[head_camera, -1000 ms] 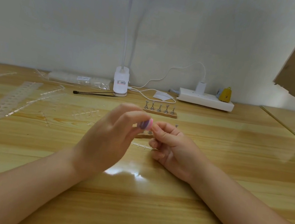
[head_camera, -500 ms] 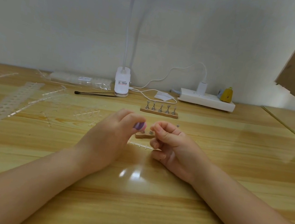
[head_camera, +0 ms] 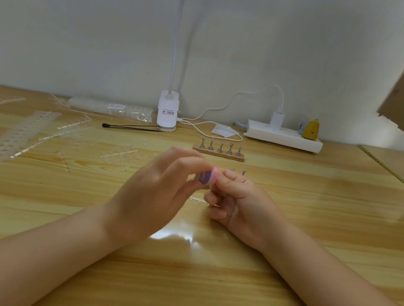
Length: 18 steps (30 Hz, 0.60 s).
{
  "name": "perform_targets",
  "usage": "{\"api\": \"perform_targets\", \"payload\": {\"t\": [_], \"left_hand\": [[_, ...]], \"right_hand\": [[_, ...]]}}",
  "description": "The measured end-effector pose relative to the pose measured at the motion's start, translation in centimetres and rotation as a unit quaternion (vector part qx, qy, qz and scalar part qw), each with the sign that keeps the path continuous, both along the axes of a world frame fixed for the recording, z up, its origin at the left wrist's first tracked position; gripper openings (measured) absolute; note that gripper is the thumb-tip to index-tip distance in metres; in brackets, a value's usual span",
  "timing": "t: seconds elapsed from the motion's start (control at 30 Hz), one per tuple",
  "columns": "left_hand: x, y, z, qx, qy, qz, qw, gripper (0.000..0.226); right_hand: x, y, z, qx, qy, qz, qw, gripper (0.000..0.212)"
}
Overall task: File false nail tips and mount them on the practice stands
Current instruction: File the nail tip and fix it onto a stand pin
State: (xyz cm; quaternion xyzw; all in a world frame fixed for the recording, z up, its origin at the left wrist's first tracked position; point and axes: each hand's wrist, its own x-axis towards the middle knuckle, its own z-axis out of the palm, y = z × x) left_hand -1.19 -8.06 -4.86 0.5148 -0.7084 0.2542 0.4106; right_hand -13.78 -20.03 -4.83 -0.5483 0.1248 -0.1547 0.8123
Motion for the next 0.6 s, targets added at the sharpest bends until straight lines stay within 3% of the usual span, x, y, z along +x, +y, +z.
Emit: {"api": "perform_targets", "payload": {"t": [0.1, 0.2, 0.27, 0.37, 0.43, 0.5, 0.6], "left_hand": [[0.3, 0.2, 0.0, 0.037, -0.016, 0.056, 0.998, 0.021], [1.0, 0.4, 0.2, 0.015, -0.011, 0.072, 0.997, 0.022], [0.7, 0.3, 0.1, -0.017, -0.074, 0.042, 0.996, 0.021], [0.2, 0.1, -0.6, -0.009, -0.151, 0.055, 0.987, 0.040], [0.9, 0.1, -0.4, 0.010, -0.122, 0.098, 0.988, 0.044], [1.5, 0.3, 0.1, 0.012, -0.085, 0.109, 0.990, 0.035], [1.1, 0.3, 0.0, -0.030, -0.129, 0.054, 0.990, 0.028]], "right_hand": [[0.0, 0.0, 0.0, 0.007, 0.005, 0.005, 1.000, 0.010], [0.1, 0.0, 0.0, 0.007, 0.003, 0.012, 1.000, 0.012], [0.1, 0.0, 0.0, 0.003, -0.001, 0.015, 1.000, 0.016], [0.1, 0.0, 0.0, -0.016, -0.001, 0.025, 1.000, 0.014], [0.1, 0.0, 0.0, -0.009, 0.007, 0.021, 1.000, 0.014], [0.1, 0.0, 0.0, -0.010, 0.014, 0.022, 1.000, 0.016], [0.0, 0.0, 0.0, -0.034, 0.017, 0.035, 0.999, 0.012]]}}
